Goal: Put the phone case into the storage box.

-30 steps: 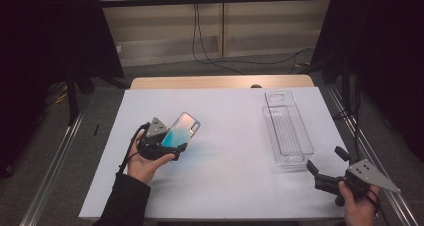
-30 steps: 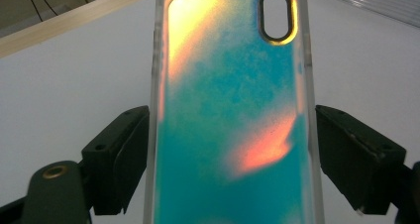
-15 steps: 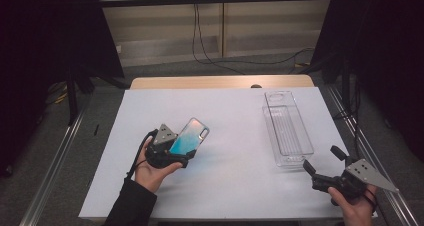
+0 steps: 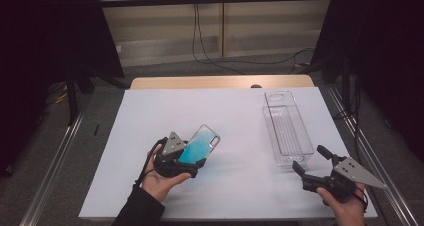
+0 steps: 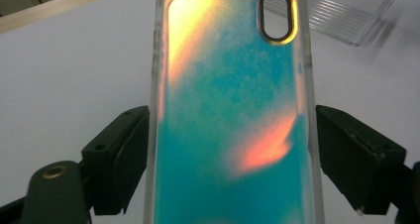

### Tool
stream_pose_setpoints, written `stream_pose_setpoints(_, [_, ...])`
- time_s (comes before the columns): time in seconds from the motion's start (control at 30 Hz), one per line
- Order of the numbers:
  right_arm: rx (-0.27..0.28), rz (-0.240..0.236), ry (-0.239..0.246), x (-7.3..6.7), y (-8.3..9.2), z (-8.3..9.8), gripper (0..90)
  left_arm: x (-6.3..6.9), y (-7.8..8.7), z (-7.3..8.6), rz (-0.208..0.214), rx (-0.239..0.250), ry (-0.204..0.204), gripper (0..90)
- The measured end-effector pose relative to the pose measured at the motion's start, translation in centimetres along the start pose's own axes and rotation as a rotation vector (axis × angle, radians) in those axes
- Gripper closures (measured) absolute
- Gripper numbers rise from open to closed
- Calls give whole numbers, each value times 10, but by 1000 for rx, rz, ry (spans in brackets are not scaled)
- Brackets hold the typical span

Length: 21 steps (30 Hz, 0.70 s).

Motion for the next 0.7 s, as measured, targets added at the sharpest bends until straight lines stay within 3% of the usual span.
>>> stream_pose_setpoints(0.23, [-6,-44,16,-17,-12,-3,63,7,-2,-2,13,16,6,173])
stream_pose_setpoints(0.4, [-31,-90,2,-29,-22,-5,66,13,-4,-3,9,23,-22,173])
stream_pose_setpoints(0.6, [-13,-124,-4,-44,-32,-13,65,18,-7,-5,1,37,-39,173])
stream_pose_setpoints(0.7, [-42,-143,3,-49,-37,-13,97,20,-11,-5,9,33,-53,173])
Point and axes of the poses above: each handheld gripper's, and its own axes: y roughly backward along the jaws, z roughly out of its underside, x roughly to its right, the point moved 6 cm from there along -y, roughly forward along the jaws
